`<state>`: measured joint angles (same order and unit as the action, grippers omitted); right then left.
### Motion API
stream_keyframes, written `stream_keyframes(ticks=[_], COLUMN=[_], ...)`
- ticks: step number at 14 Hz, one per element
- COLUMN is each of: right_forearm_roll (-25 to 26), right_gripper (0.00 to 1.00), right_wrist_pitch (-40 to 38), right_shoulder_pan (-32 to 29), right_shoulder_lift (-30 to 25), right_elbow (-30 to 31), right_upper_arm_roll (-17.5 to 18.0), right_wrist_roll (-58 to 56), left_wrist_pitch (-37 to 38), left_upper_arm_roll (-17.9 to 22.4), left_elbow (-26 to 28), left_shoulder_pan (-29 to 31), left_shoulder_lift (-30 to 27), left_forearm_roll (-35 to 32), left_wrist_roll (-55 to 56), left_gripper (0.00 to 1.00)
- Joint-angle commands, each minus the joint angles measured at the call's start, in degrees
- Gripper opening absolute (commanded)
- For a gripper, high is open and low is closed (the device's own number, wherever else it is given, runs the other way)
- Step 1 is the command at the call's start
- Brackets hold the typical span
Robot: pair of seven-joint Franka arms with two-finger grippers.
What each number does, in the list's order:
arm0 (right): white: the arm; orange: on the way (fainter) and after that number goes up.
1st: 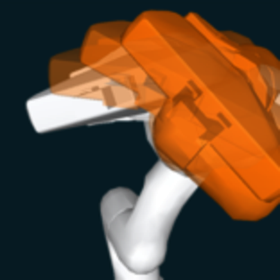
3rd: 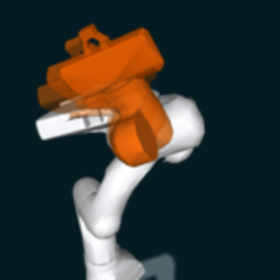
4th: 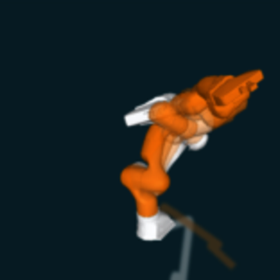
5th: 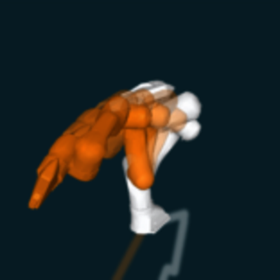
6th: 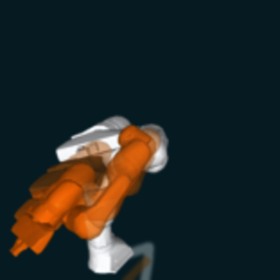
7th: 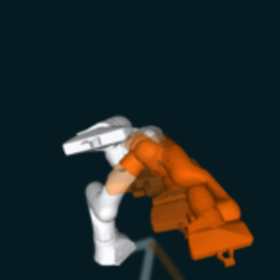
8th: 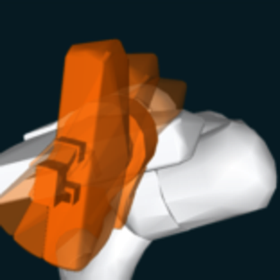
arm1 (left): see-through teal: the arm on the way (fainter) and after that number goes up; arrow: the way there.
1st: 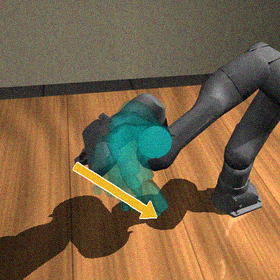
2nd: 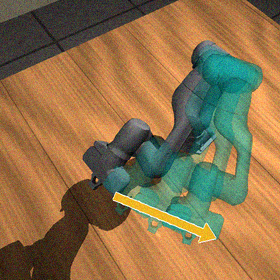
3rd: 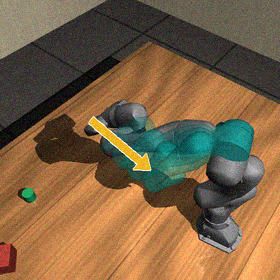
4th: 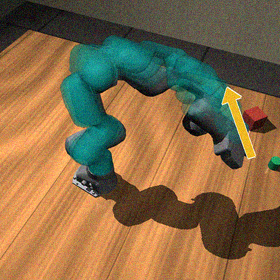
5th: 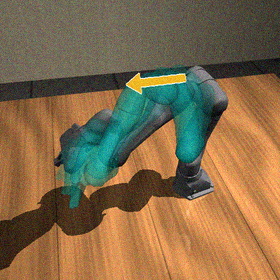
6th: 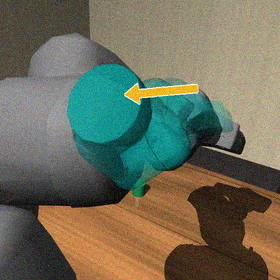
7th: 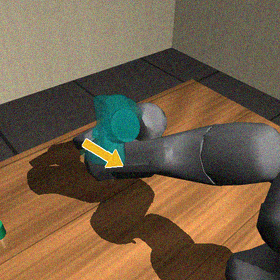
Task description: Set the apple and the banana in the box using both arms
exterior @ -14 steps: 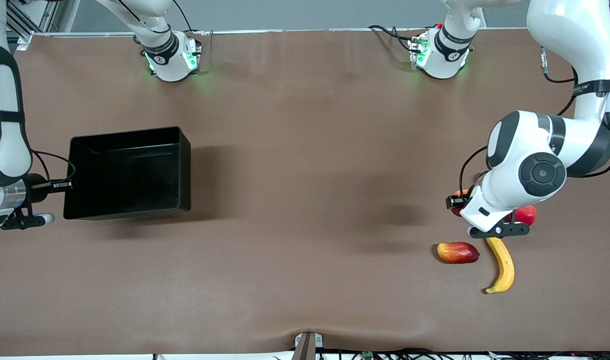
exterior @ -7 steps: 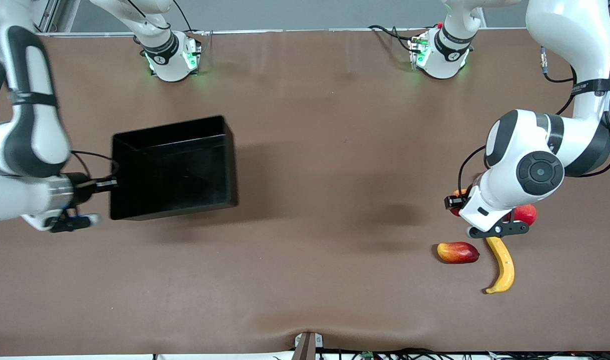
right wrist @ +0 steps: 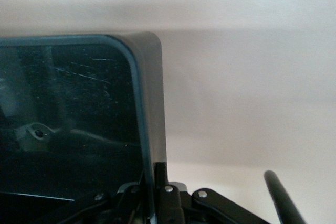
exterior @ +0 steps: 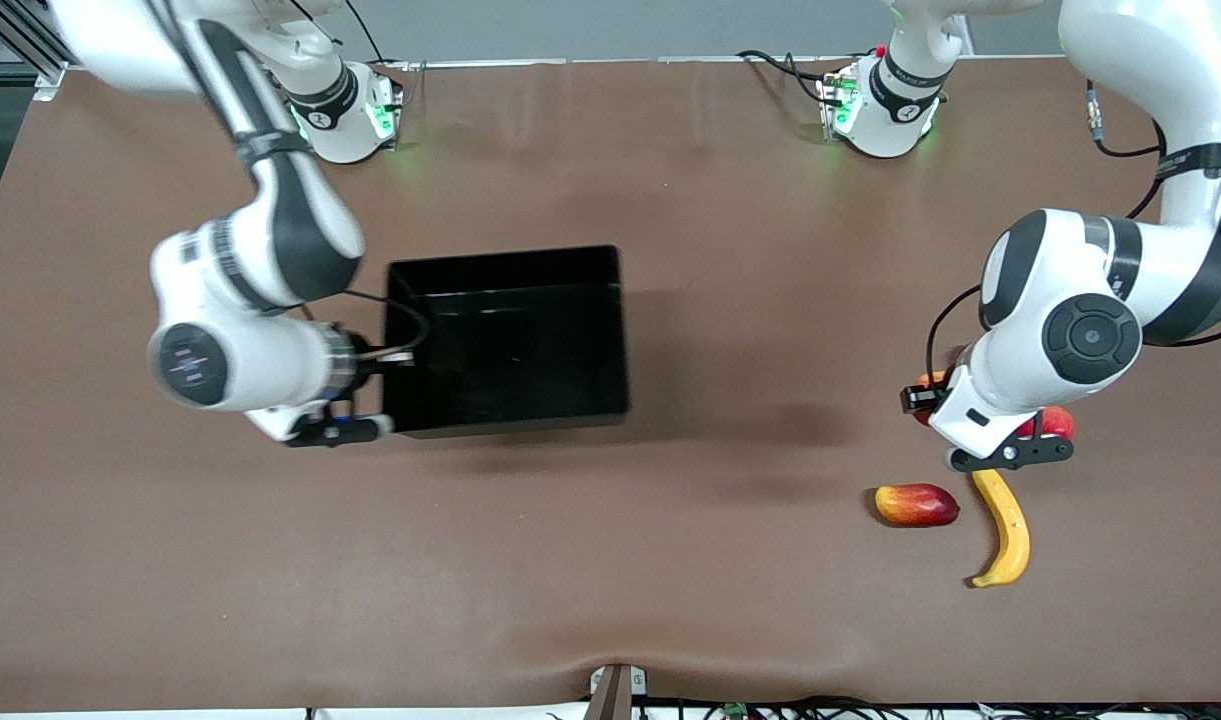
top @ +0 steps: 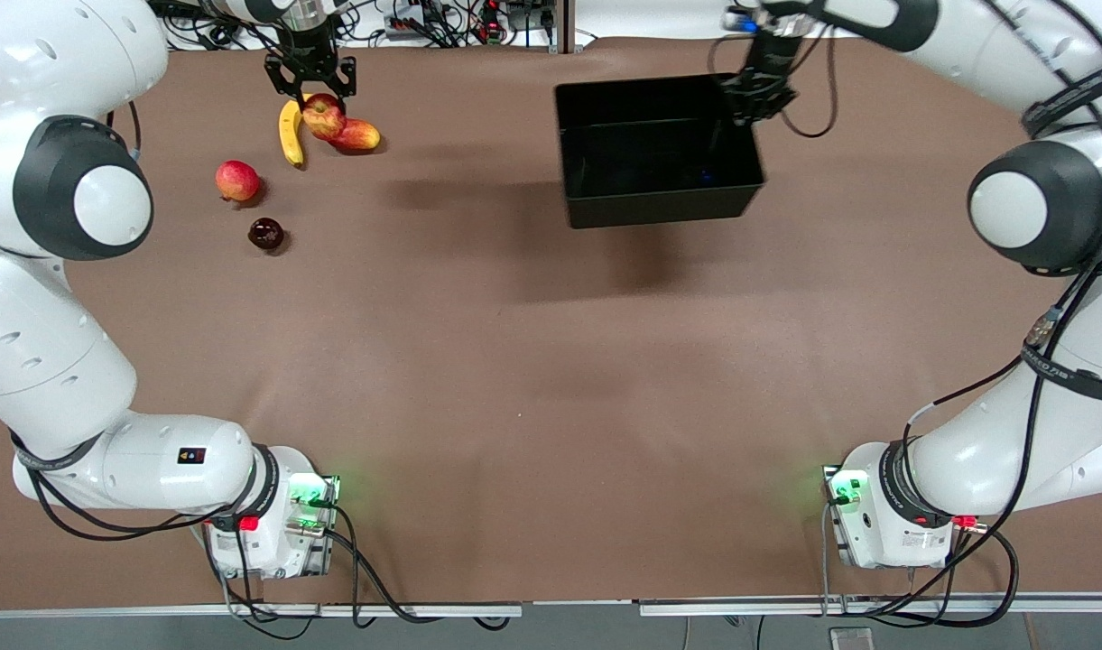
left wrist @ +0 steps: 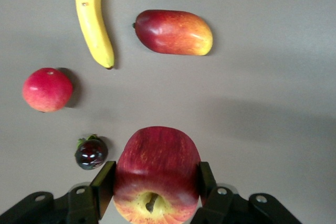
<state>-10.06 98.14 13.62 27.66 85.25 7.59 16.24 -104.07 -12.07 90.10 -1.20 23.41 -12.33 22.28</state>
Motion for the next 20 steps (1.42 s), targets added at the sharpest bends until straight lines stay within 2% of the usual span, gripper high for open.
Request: stream_keyframes(ticks=[1,3,8,11,13,14,15,17,20], right_forearm_roll=[-4.7,-5.5,-5.5,-5.1,-4.5,-4.7,-4.2,-2.6,-2.5], right_gripper=[0.00,0.00,0.00,0.00,0.00,0.21,0.99,1.00,1.00], right_wrist_pitch=[7.8,14.1,27.6,28.1,28.0,28.0,28.0,27.6,24.7], right_shoulder_pan=[5.5,9.2,14.9,17.0,17.3,17.4,17.4,17.6,16.7], right_shoulder_lift=[3.2,6.9,14.2,17.7,18.0,18.0,18.0,17.4,15.6], right_elbow=[-0.3,-0.7,-2.9,-5.1,-5.4,-5.4,-5.4,-5.6,-7.1], right_upper_arm_roll=[-0.6,-0.6,-0.6,-0.9,-1.1,-1.1,-1.2,-1.2,-1.3], right_wrist_roll=[7.2,11.8,11.8,12.0,12.0,12.1,12.2,12.3,12.3], left_wrist_pitch=[1.1,1.1,1.2,1.3,1.3,1.3,1.3,1.3,1.3], left_upper_arm_roll=[-0.1,-0.2,-0.1,-0.1,-0.3,-0.6,-0.7,-0.8,-3.1], left_elbow=[0.4,-0.5,-1.6,-1.4,-1.6,-1.6,-1.6,-1.5,-1.2], left_shoulder_pan=[0.0,0.0,0.1,0.1,0.1,-0.1,-0.5,-0.9,-0.9], left_shoulder_lift=[-1.3,-1.2,-2.0,-2.0,-2.0,-2.0,-2.0,-2.0,-1.6], left_forearm_roll=[-1.8,-1.8,-1.6,-1.5,-0.9,-0.9,-0.8,0.6,3.1], left_wrist_roll=[0.9,1.1,0.1,0.0,0.2,0.5,0.7,0.8,1.4], left_gripper=[0.00,0.00,0.00,0.00,0.00,0.00,0.00,0.00,0.00])
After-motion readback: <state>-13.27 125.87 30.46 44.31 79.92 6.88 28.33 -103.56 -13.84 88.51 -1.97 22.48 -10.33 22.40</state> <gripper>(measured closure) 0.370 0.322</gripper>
